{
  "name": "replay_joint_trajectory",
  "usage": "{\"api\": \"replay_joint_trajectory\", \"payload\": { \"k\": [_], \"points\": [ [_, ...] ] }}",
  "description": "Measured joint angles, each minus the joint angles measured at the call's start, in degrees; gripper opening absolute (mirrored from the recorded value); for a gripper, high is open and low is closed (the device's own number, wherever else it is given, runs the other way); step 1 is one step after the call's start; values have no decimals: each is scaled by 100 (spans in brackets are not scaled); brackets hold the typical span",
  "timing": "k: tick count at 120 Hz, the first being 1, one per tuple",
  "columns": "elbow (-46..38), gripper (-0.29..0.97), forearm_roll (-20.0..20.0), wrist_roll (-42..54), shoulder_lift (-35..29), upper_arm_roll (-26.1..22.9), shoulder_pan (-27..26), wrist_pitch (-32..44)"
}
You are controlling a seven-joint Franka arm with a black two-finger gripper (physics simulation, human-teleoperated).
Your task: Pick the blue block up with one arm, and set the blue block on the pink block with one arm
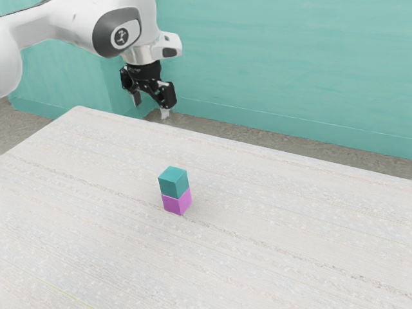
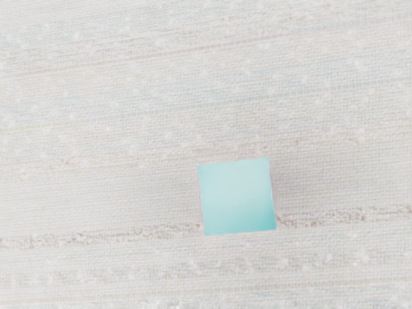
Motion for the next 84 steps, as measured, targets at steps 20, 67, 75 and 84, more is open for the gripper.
{"api": "replay_joint_trajectory", "payload": {
  "k": [20,67,75,84],
  "points": [
    [61,67,234,-49,-445,10,-364,-789],
    [835,68,233,-176,-554,38,-535,-1523],
    [1319,68,250,-190,-625,39,-486,-1795],
    [1479,68,257,-203,-687,71,-452,-2055]
  ]
}}
